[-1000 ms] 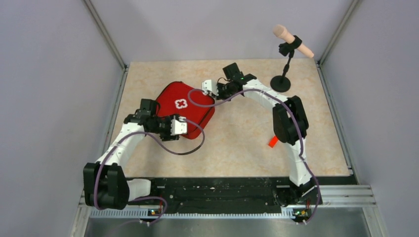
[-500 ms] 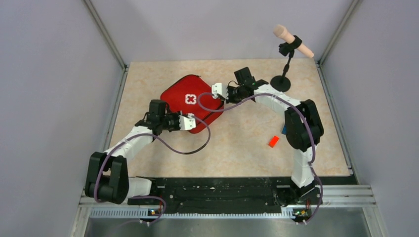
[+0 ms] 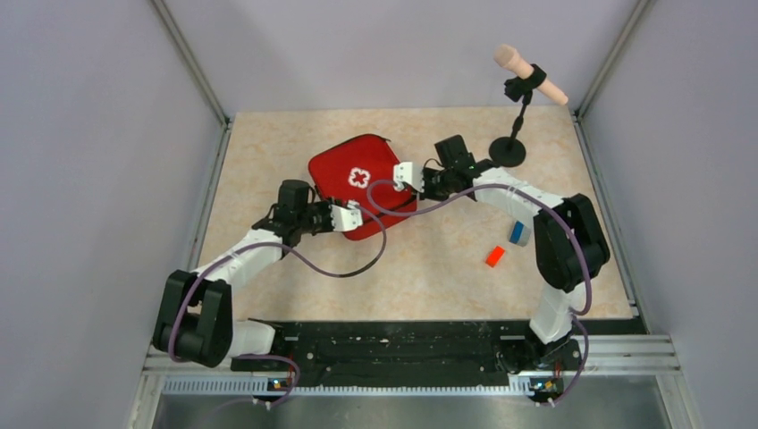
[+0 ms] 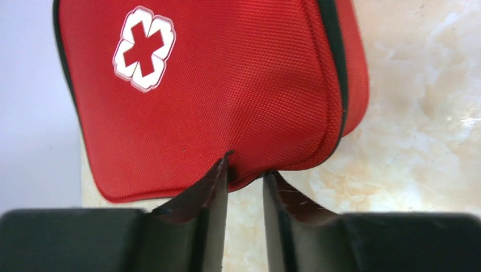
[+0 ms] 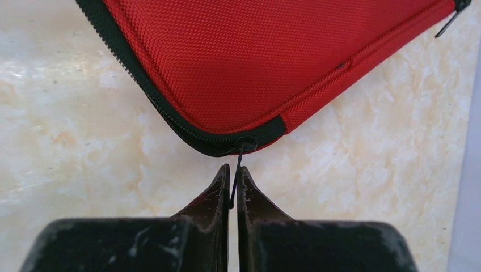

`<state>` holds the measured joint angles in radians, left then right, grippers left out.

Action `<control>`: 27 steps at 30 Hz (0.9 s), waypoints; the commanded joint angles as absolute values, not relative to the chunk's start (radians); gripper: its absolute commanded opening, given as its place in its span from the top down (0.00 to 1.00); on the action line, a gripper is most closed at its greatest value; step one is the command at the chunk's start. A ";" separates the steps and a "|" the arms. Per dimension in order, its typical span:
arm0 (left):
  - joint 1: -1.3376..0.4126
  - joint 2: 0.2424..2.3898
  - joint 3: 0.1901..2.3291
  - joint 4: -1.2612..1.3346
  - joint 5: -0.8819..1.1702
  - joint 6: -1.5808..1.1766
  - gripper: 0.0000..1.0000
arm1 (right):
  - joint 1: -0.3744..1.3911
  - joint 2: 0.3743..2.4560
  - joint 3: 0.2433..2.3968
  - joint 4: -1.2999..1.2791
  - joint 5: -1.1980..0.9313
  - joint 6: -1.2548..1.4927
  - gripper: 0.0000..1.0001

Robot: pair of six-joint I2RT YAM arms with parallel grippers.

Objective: Organize the medicine kit

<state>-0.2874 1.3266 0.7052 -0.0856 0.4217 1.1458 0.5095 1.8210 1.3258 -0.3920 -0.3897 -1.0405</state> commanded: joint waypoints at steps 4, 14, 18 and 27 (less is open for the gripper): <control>-0.298 1.240 0.629 -0.131 0.562 1.063 0.49 | 0.594 1.773 1.259 -0.525 -0.718 -0.913 1.00; -0.314 1.290 0.617 0.335 0.784 0.315 0.24 | 0.567 1.787 1.309 -0.483 -0.762 -0.822 1.00; -0.346 1.335 0.633 0.389 0.778 0.334 0.33 | 0.565 1.804 1.330 -0.485 -0.771 -0.801 1.00; -0.427 1.346 0.627 0.207 0.791 0.524 0.36 | 0.539 1.844 1.382 -0.484 -0.802 -0.756 1.00</control>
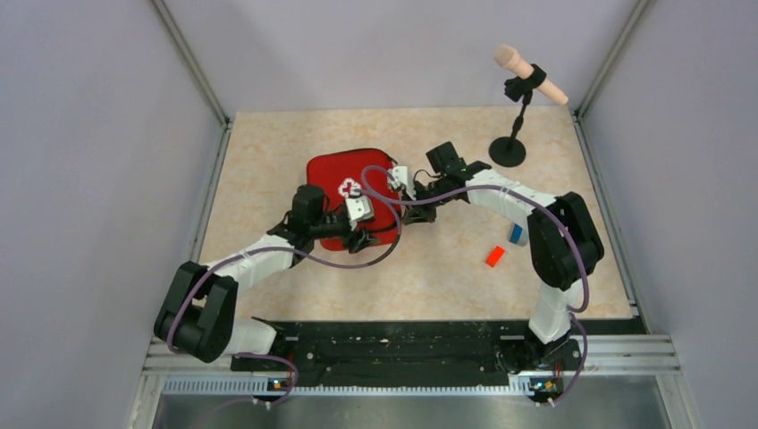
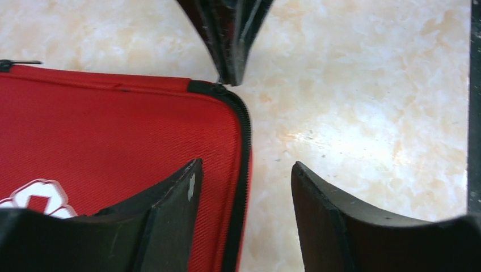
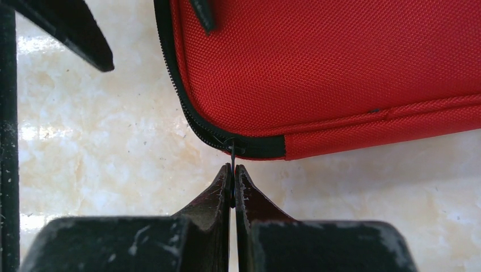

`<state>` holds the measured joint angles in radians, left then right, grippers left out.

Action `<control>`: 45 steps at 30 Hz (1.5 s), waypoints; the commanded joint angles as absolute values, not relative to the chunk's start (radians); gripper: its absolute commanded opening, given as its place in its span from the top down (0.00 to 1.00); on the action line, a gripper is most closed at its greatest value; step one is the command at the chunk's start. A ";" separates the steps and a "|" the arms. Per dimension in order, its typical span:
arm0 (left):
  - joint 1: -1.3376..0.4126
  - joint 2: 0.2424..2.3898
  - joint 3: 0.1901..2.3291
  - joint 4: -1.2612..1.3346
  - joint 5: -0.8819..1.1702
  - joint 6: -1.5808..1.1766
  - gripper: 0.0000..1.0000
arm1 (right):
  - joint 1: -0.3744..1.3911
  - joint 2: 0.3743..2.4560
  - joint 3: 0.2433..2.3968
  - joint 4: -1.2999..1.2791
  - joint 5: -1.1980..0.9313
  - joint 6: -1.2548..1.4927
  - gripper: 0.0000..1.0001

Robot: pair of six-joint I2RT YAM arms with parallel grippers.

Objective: Organize the medicine kit

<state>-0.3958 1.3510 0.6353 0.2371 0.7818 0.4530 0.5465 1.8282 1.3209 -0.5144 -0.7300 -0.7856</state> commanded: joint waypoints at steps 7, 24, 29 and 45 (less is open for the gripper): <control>-0.545 1.415 0.616 0.293 0.568 0.528 0.48 | 0.537 1.835 1.372 -0.485 -0.820 -0.736 1.00; -0.674 1.545 0.639 0.477 0.251 0.537 1.00 | 0.611 1.754 1.243 -0.504 -0.971 -0.680 1.00; -0.680 1.543 0.620 0.509 0.173 0.547 1.00 | 0.704 1.757 1.245 -0.595 -0.944 -0.764 1.00; -0.696 1.577 0.657 0.572 0.094 0.493 1.00 | 0.711 1.688 1.119 -0.400 -1.065 -0.467 1.00</control>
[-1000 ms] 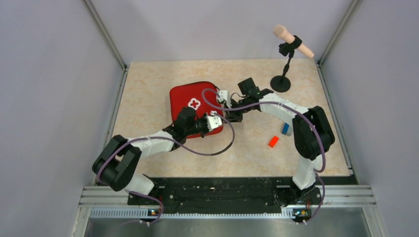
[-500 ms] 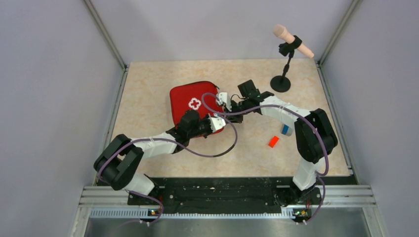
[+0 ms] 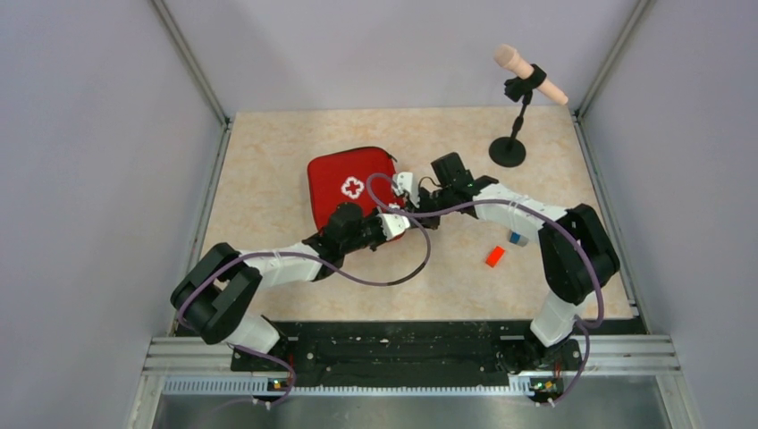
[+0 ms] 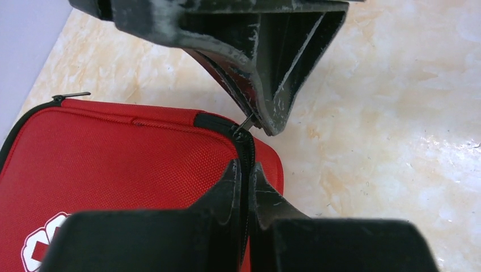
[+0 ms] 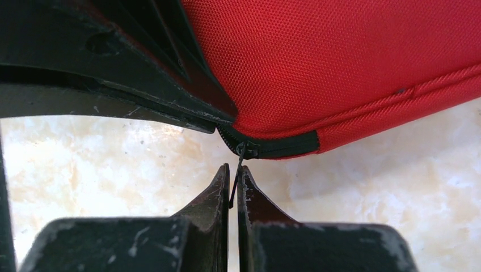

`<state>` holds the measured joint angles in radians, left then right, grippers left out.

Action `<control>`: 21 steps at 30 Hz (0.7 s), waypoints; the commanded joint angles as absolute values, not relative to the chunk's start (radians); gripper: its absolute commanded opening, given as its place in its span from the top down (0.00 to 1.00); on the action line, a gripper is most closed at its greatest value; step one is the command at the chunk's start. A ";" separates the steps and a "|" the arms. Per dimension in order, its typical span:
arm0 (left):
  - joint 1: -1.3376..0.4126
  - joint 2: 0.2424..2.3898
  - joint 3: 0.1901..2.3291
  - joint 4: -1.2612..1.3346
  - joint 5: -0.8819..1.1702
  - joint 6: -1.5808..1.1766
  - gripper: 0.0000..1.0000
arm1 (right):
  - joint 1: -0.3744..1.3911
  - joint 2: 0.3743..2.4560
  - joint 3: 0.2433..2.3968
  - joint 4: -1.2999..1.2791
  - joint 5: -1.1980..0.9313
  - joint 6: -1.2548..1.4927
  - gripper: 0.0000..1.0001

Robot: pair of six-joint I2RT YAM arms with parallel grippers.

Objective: Organize the medicine kit

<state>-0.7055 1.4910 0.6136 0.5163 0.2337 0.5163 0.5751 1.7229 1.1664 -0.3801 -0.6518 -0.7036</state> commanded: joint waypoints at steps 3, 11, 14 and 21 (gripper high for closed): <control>-0.711 1.581 0.662 0.570 0.078 0.483 0.98 | 0.714 1.735 1.126 -0.237 -1.189 -0.222 1.00; -0.716 1.502 0.739 0.202 0.064 0.601 0.45 | 0.632 1.762 1.141 -0.203 -1.083 -0.134 1.00; -0.647 1.467 0.828 0.043 0.178 0.549 0.44 | 0.555 1.742 1.135 -0.213 -0.989 -0.154 1.00; -0.548 1.416 1.041 -0.212 0.497 0.402 0.05 | 0.454 1.746 1.225 -0.300 -0.730 -0.341 1.00</control>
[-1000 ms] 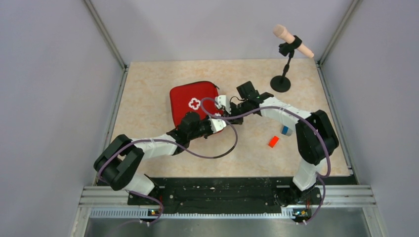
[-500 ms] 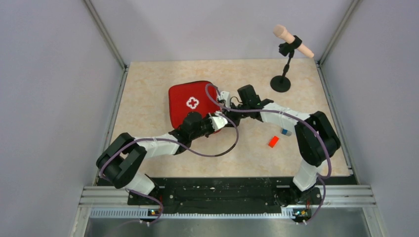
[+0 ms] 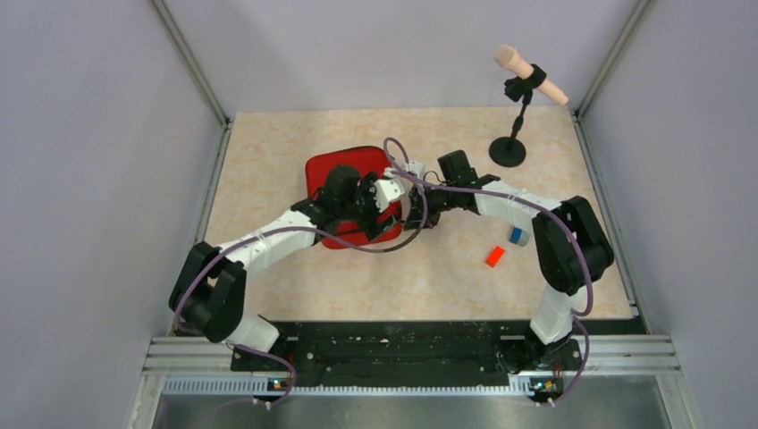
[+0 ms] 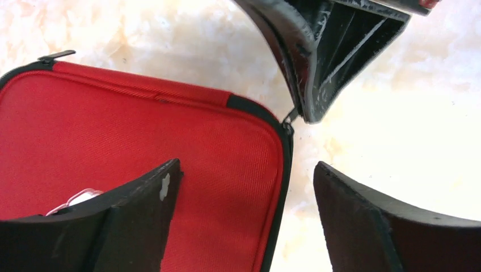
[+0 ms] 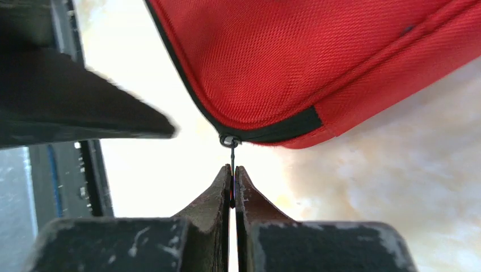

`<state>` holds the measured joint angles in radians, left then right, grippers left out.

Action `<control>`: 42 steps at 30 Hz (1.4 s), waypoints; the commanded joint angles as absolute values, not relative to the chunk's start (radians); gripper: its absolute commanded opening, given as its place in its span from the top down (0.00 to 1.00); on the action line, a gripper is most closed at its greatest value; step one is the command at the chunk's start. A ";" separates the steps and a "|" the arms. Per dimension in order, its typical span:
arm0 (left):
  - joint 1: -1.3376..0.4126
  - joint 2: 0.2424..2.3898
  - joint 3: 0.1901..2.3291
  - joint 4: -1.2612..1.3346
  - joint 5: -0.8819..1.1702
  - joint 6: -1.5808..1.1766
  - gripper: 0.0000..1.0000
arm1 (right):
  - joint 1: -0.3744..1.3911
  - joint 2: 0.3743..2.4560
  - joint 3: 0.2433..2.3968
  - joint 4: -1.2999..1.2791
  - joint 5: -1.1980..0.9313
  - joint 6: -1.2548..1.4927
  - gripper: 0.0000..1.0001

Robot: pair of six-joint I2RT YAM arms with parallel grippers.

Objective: Organize the medicine kit

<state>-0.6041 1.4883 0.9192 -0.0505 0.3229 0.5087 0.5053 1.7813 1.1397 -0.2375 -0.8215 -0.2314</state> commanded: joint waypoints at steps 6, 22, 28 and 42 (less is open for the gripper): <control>-0.450 1.413 1.085 -0.106 0.417 0.220 0.01 | 0.420 1.789 1.290 -0.301 -0.624 -0.422 1.00; 0.068 2.058 1.589 0.118 0.631 -0.330 0.23 | 0.370 1.879 1.420 -0.202 -0.518 -0.386 1.00; 0.081 2.080 1.518 0.153 0.763 -0.360 0.24 | 0.370 1.905 1.441 -0.198 -0.524 -0.400 1.00; 0.080 1.703 1.105 -0.214 1.049 -0.265 0.56 | 0.370 2.037 1.575 -0.193 -0.537 -0.425 1.00</control>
<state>0.1196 1.8751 1.1828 0.0051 0.8692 -0.3328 0.3550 1.9854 1.4940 -0.2565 -0.4915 -0.3866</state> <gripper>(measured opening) 0.407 0.007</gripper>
